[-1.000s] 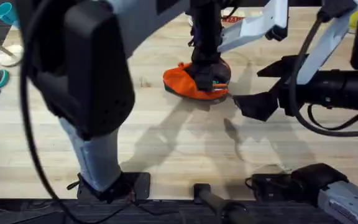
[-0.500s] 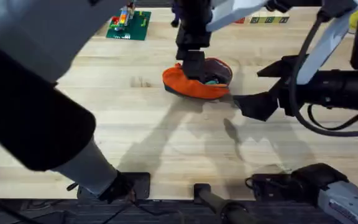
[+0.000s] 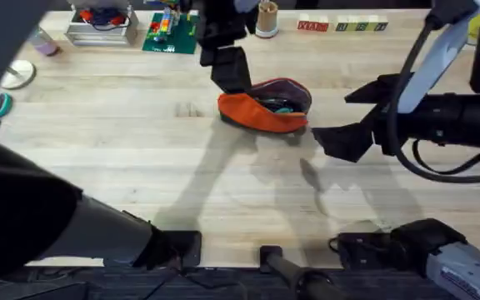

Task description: Unzip the bag, pick up the pens from the table one at a time and place them inside, then zip the bag closed.

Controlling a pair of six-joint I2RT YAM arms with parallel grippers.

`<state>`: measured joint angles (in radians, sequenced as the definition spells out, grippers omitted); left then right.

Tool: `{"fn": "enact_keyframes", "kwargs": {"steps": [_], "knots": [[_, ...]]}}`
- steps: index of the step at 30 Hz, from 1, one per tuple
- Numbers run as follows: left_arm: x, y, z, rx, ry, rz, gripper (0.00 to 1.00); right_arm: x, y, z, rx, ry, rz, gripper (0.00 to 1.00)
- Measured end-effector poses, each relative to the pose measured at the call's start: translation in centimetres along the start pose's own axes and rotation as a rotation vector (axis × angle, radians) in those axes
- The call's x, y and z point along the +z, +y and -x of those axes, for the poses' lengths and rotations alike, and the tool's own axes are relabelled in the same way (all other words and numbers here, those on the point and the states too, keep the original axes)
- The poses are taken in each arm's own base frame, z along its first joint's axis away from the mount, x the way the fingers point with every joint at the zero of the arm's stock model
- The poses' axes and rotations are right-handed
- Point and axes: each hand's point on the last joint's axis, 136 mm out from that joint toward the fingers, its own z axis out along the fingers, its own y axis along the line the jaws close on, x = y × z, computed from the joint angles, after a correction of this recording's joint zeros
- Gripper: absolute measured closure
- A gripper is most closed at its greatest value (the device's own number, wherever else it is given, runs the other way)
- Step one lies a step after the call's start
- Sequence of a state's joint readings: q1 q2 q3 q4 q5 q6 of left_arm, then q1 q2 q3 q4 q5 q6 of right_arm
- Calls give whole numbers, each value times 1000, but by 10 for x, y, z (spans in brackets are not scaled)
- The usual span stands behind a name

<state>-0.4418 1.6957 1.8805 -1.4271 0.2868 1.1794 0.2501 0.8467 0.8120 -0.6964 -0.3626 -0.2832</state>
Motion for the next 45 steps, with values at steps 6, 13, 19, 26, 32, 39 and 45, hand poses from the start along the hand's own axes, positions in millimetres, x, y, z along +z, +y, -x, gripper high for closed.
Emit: {"fn": "enact_keyframes", "kwargs": {"steps": [6,13,19,26,32,39,45], "knots": [[-19,-6,-1,8,-62,5,4,0,0,0,0,0,0,3],[-38,-13,-5,4,-108,15,5,0,0,0,0,0,0,4],[-52,-19,-15,-14,-110,23,5,0,0,0,0,0,0,4],[-66,-19,-24,-20,-131,67,5,0,0,0,0,0,0,4],[-70,-24,-34,-17,-171,116,5,0,0,0,0,0,-1,3],[-60,-28,-52,-37,-257,166,4,0,0,0,0,0,0,4],[-48,-28,-68,-95,-368,197,2,0,0,0,0,0,0,4]]}}
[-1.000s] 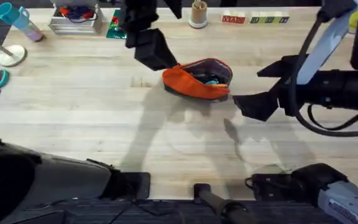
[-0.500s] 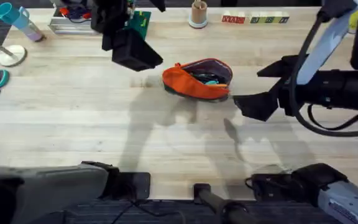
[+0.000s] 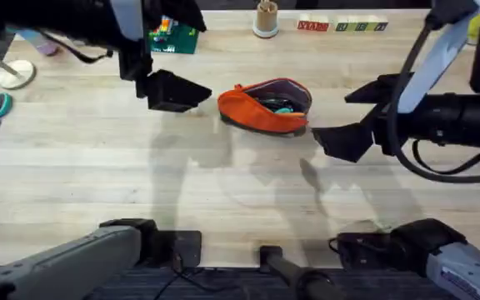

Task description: Unzip the bag, pick up the pens from the table one at a time and place them inside, then zip the bag closed.

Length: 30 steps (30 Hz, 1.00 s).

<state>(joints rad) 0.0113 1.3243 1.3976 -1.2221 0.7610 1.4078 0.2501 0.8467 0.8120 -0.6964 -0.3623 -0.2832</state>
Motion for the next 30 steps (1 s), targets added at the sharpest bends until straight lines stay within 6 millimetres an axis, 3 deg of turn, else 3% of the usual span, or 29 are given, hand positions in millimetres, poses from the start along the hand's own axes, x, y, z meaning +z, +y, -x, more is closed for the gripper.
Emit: {"fn": "enact_keyframes", "kwargs": {"steps": [15,30], "knots": [[21,-2,-41,-133,-332,71,2,0,0,0,0,-1,0,4],[26,-12,-96,-332,-374,135,2,0,0,0,0,0,0,3]]}}
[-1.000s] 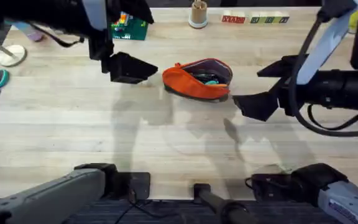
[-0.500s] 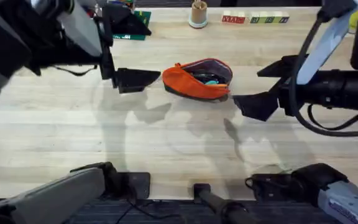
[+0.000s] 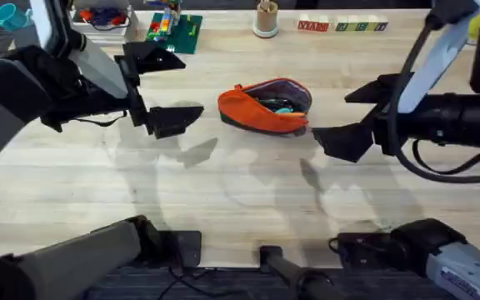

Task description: Unzip the bag, pick up the pens from the table one at a time and place them inside, then zip the bag closed.

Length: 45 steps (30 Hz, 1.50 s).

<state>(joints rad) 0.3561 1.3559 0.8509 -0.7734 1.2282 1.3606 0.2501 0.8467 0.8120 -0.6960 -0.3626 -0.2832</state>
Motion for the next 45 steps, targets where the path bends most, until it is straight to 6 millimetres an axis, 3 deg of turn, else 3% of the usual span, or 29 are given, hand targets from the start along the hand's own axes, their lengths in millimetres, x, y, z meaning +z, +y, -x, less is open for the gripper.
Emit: {"fn": "enact_keyframes", "kwargs": {"steps": [16,45], "knots": [[1,-6,-4,-85,-2,-23,7,0,0,0,0,0,0,3],[1,-7,-4,-91,-2,-25,7,0,0,0,0,0,0,3]]}}
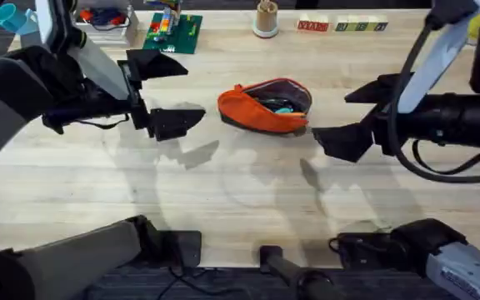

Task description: Unzip the bag, pick up the pens from the table one at a time and place them inside, then zip the bag closed.

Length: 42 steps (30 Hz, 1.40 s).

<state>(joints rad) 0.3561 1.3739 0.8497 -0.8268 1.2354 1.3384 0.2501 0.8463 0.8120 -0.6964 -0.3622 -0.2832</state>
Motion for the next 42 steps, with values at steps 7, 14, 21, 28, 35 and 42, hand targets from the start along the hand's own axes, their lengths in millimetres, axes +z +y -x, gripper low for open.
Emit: {"fn": "enact_keyframes", "kwargs": {"steps": [7,14,21,28,35,42], "knots": [[0,0,0,0,0,0,8,0,0,0,0,0,0,4],[0,0,0,0,0,0,6,0,0,2,19,-6,-1,4],[0,0,0,0,0,0,6,0,-1,1,105,-2,-3,4],[0,0,0,0,0,0,6,-1,-22,-6,192,23,-129,3],[0,0,0,0,0,0,7,-10,-28,1,215,29,-171,3],[0,0,0,0,0,0,6,-16,-35,17,248,125,-179,4]]}}
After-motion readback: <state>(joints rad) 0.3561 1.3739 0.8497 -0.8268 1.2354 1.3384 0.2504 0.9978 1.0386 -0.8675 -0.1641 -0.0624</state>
